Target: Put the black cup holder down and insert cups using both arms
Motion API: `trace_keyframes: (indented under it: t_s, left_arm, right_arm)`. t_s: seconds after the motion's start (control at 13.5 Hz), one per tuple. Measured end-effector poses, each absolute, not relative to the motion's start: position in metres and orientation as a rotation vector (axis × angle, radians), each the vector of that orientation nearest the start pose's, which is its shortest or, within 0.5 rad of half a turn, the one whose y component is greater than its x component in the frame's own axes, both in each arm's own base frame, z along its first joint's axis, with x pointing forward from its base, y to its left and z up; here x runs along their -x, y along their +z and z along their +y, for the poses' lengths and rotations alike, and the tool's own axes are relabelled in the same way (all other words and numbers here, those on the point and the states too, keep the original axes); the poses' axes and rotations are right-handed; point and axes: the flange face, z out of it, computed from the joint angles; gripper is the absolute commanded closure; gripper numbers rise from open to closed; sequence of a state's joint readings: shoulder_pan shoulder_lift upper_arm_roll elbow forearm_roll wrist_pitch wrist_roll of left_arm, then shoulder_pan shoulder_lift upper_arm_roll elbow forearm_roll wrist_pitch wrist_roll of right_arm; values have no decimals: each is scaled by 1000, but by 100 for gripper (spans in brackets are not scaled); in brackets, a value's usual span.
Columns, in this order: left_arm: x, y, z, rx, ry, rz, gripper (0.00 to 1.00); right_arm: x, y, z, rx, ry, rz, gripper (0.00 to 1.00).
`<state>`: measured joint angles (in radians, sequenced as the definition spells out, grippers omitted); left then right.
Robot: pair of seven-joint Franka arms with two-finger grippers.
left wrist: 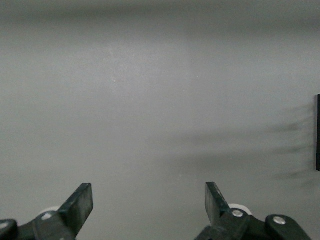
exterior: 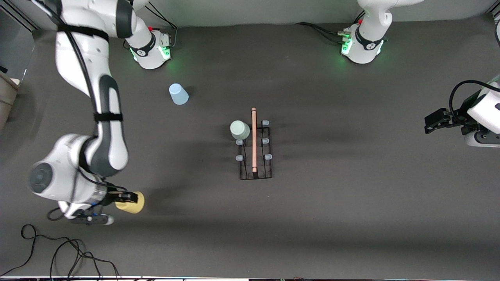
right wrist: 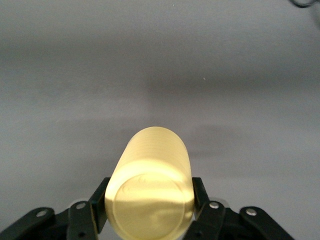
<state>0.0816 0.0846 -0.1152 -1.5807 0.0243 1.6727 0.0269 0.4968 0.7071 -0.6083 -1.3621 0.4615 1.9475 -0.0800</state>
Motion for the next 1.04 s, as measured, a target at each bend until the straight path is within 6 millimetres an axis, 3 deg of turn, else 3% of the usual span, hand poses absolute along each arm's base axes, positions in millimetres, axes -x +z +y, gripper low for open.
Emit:
trace_keyframes:
  t_s: [0.15,0.37,0.74,1.04]
  left_arm:
    - [-587,581,-15,3126,-10,98,0]
    - [-587,580,-15,3126,-6,98,0]
    - [-587,580,-15,3126,-2,98,0]
    - [-587,580,-15,3126,-1,98,0]
  right_arm:
    - [-709,410,63,3087,33,206,74]
    - [-685,453,133,3063,72,386,74]
    - [-629,458,298,2967,108,943,74]
    - [-596,448,370,2871,119,1256,74]
